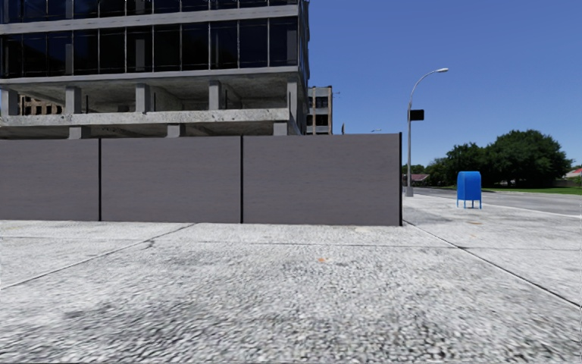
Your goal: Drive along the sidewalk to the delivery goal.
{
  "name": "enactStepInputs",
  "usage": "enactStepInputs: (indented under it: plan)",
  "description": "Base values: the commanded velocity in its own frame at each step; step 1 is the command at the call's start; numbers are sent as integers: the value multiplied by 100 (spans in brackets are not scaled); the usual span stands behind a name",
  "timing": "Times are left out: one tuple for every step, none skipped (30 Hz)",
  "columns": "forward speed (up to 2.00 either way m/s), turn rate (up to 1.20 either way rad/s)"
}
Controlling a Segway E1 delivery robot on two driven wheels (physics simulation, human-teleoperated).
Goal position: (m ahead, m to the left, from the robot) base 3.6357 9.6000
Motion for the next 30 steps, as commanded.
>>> enactStepInputs:
  plan:
    - [117,56]
    - [115,57]
    - [115,57]
    - [110,57]
    - [105,57]
    - [104,57]
    - [104,57]
    - [103,57]
    - [102,57]
    - [99,57]
    - [99,57]
    - [96,57]
    - [96,57]
    - [96,57]
    - [96,57]
    - [96,57]
    - [96,57]
    - [96,57]
    - [96,57]
    - [96,57]
    - [96,57]
    - [97,57]
    - [97,57]
    - [99,57]
    - [101,57]
    - [101,57]
    - [101,57]
    - [101,57]
    - [101,57]
    - [101,57]
